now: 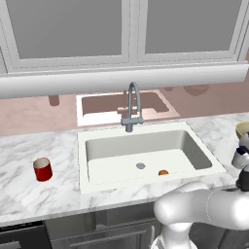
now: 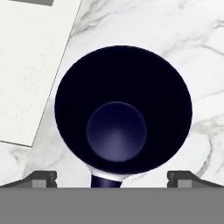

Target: Clear the mugs and bowl far away from the sink.

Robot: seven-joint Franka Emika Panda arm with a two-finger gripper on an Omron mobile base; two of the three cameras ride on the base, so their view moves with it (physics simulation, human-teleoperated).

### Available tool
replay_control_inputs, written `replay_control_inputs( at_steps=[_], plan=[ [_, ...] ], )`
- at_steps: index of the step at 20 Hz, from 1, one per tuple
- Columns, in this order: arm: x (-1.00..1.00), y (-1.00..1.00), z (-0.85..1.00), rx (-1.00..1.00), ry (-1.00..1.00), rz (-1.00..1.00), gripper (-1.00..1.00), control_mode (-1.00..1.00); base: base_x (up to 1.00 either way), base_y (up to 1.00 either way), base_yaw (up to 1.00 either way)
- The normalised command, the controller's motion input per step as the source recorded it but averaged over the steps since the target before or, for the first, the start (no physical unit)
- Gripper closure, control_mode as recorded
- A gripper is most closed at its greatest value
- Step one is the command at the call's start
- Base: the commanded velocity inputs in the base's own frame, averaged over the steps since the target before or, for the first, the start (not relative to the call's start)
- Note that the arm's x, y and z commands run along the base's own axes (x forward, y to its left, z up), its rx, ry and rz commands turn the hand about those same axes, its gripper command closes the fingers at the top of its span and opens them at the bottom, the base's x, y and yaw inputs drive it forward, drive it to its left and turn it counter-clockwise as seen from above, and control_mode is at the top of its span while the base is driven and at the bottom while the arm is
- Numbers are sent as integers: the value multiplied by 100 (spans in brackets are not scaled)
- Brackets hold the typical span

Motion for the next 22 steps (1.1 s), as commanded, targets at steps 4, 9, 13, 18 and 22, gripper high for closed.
replay_control_inputs(
  at_steps=[4, 9, 13, 18, 22],
  plan=[
    [9, -12, -10, 0, 0, 1, -100, -100, 0, 0, 0],
    [1, -13, -11, 0, 0, 0, -100, -100, 0, 0, 0],
    [0, -6, -14, 0, 0, 0, -100, -100, 0, 0, 0],
    [0, -1, -20, 0, 0, 0, -100, -100, 0, 0, 0],
    [0, 0, -27, 0, 0, 0, -100, -100, 0, 0, 0]
  ],
)
